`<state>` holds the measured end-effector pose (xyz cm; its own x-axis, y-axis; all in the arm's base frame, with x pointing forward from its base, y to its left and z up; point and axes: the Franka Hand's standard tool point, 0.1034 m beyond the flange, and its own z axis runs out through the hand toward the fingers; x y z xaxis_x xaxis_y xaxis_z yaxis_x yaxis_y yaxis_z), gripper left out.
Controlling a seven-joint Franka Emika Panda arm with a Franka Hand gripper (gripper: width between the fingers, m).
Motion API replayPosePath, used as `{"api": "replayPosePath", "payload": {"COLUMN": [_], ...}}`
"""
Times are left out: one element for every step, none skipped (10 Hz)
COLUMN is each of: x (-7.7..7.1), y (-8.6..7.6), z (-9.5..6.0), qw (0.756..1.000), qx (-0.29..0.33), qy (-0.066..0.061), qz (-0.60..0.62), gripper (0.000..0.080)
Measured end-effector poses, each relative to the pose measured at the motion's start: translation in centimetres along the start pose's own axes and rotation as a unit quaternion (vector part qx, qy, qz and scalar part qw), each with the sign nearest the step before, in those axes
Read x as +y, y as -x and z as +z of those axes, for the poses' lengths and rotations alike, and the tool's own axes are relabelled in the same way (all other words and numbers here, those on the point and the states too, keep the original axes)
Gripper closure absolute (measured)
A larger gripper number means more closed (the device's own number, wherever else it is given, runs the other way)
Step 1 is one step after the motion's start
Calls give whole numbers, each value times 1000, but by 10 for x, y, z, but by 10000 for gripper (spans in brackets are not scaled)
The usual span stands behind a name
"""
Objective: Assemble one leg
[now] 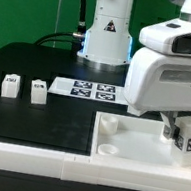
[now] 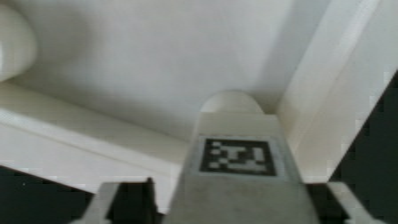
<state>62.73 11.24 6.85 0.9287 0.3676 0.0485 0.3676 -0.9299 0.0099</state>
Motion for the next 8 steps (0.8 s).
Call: {"api": "replayPosePath", "payload": {"x": [0, 0, 0, -2, -4, -6, -9, -10], "y": [0, 0, 0, 2, 4, 3, 3, 2], "z": [0, 0, 0, 1, 2, 2, 3, 3], "qw": [1000, 1000, 999, 996, 985, 965, 939, 910], "qx": [0, 0, 3, 19, 23, 23, 24, 23], "qy": [0, 0, 1, 5, 2, 0, -2, -5], "qz": [11, 20, 32, 85, 172, 262, 343, 413], "gripper": [507, 506, 506, 506, 506, 506, 506, 506]}}
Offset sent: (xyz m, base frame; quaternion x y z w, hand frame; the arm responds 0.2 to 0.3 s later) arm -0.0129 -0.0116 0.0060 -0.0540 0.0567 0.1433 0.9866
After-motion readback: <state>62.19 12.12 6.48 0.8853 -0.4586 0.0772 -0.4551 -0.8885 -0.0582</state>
